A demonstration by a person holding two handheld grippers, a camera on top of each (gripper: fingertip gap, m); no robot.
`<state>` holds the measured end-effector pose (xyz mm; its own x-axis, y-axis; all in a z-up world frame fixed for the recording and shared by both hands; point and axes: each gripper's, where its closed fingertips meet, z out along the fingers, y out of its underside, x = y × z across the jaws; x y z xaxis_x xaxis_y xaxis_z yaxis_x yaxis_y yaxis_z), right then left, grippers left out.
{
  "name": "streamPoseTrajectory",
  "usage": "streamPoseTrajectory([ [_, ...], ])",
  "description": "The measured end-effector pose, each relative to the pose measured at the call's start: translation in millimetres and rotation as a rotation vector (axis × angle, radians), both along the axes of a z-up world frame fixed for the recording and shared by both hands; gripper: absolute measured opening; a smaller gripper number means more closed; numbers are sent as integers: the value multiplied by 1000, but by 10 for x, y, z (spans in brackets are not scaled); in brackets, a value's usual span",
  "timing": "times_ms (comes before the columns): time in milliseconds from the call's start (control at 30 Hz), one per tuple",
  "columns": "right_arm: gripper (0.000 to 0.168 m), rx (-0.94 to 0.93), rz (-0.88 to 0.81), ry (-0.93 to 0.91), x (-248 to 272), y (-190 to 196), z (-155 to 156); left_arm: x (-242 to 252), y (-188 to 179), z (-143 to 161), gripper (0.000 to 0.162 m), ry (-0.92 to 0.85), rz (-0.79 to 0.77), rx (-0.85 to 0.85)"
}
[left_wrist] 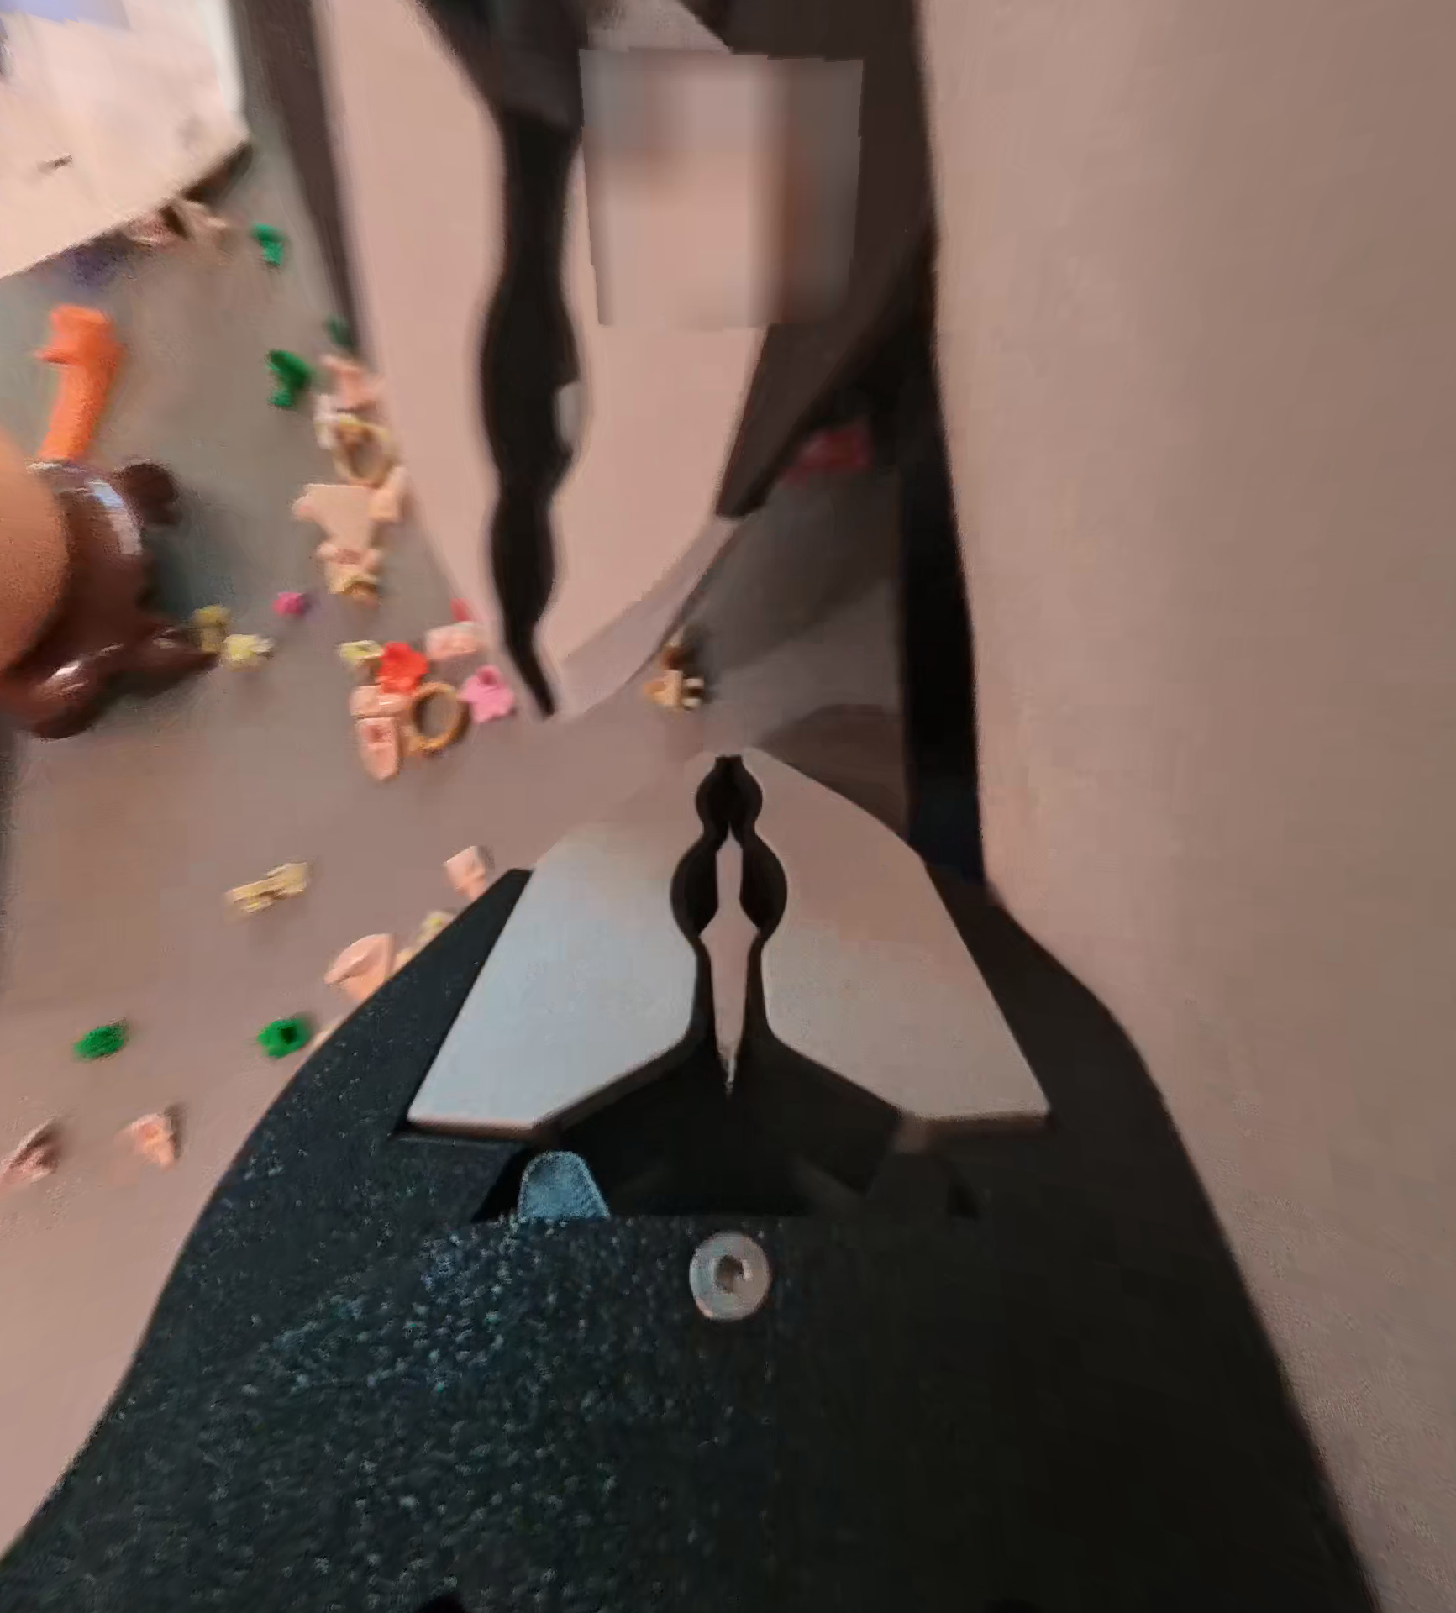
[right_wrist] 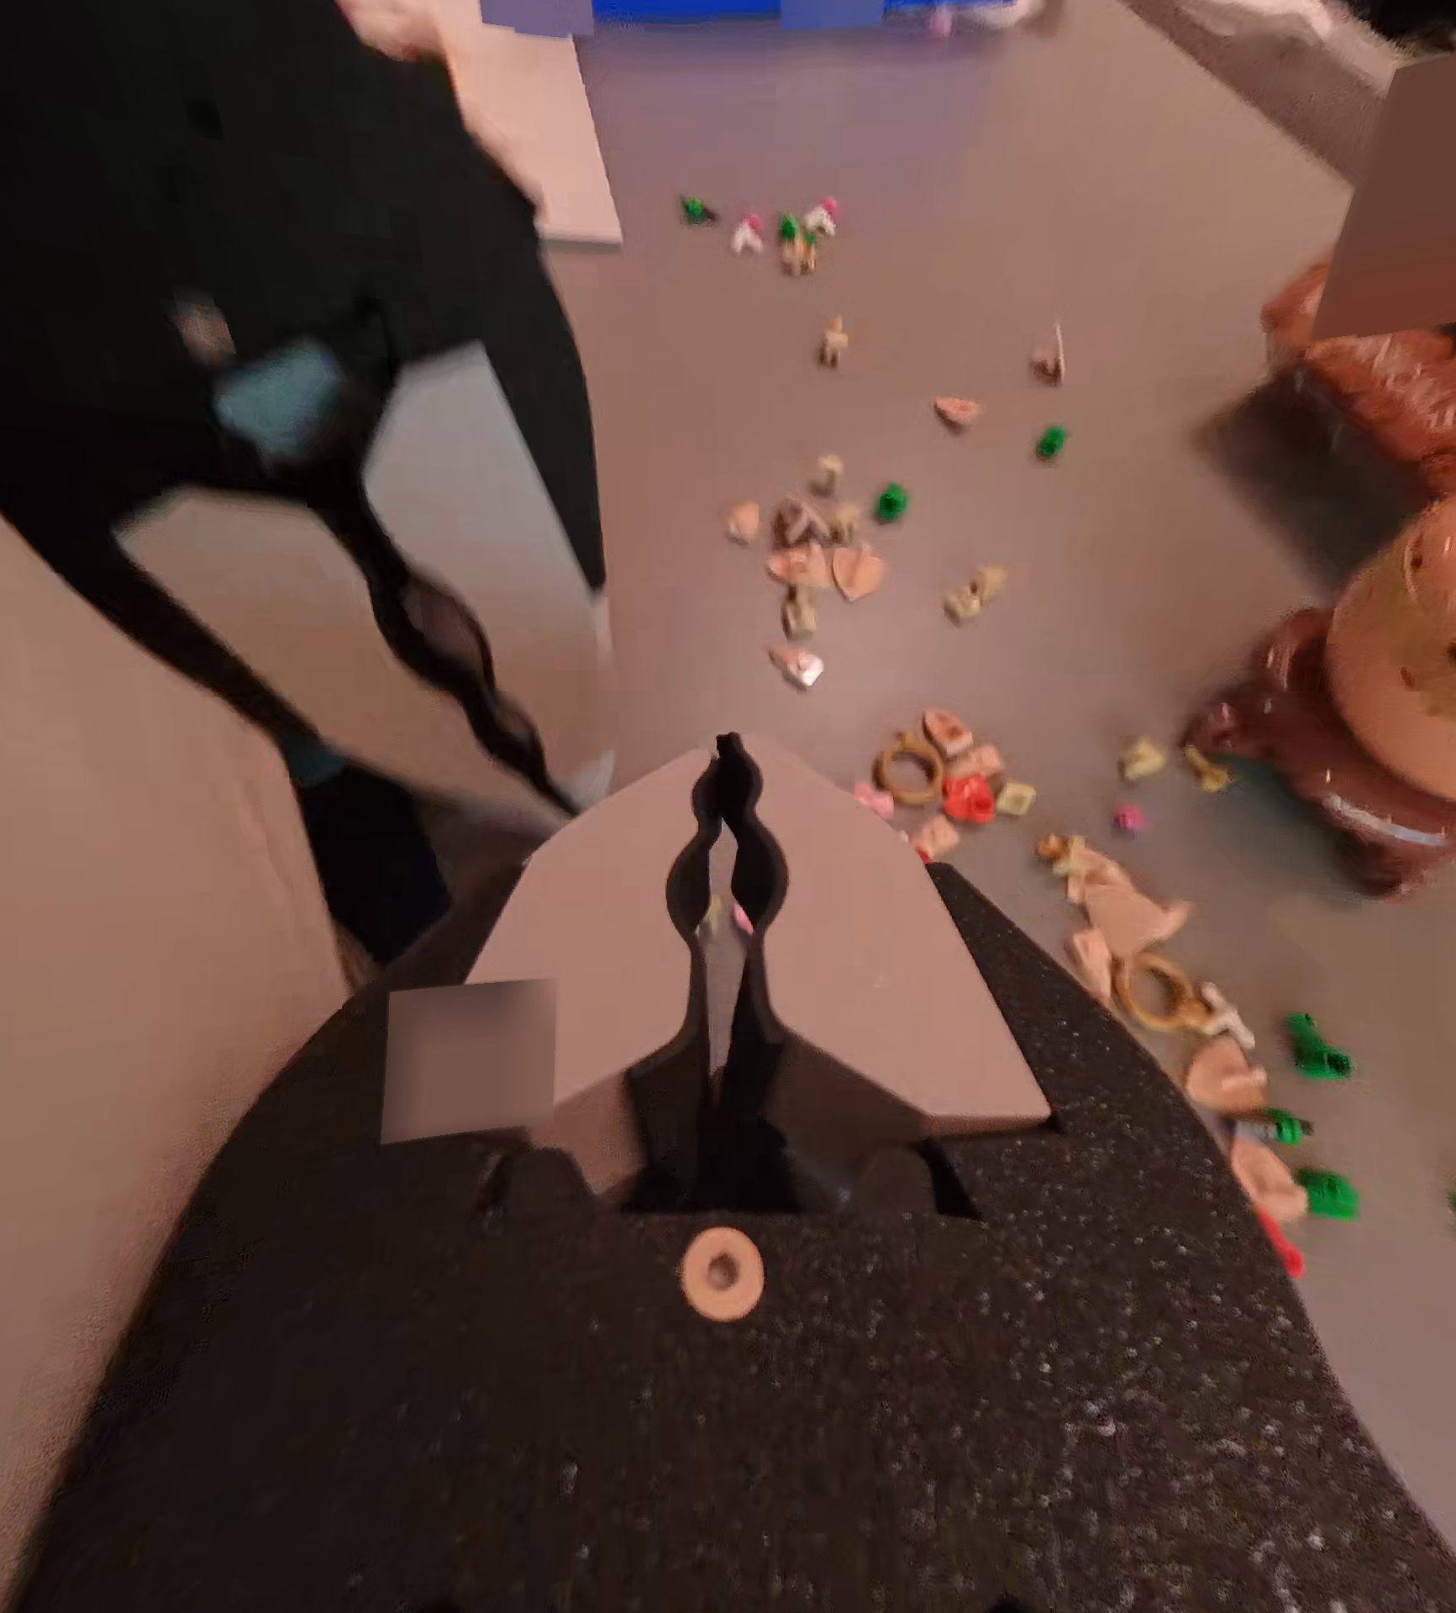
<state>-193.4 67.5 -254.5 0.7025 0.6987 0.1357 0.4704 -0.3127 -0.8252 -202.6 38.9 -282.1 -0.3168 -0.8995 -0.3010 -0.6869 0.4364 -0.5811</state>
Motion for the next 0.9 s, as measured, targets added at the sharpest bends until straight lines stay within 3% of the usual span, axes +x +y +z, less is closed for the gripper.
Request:
streamPoseTrajectory([
  [67, 0, 6, -92, -5, 225, 67, -14, 7, 62, 59, 0, -23, 34, 10],
  [200, 0, -13, -113, 274, 501, 15, 217, 29, 207, 93, 0, -63, 117, 59],
  [333, 4, -75, -49, 131, 975, -262, 125, 22, 332, 95, 0, -121, 267, 38],
  [367, 22, -101, -23, 100, 1068, -367, 110, 14, 349, 78, 0, -138, 301, 28],
  [500, 33, -455, 203, 234, 865, -1087, 1, 12, 346, 110, 2, -231, 325, 91],
  [600, 31, -478, 210, 141, 647, -1364, -357, -3, 303, 284, 2, -369, 333, 73],
  [733, 36, -374, 149, -76, 385, -1348, -1024, -156, 297, 475, 3, -533, 402, -26],
  [800, 41, -415, 259, -102, 82, -1421, -1263, -221, 228, 614, 3, -644, 391, -49],
  [900, 34, -476, 338, -191, -160, -1418, -1582, -297, 84, 822, 3, -796, 342, -6],
])
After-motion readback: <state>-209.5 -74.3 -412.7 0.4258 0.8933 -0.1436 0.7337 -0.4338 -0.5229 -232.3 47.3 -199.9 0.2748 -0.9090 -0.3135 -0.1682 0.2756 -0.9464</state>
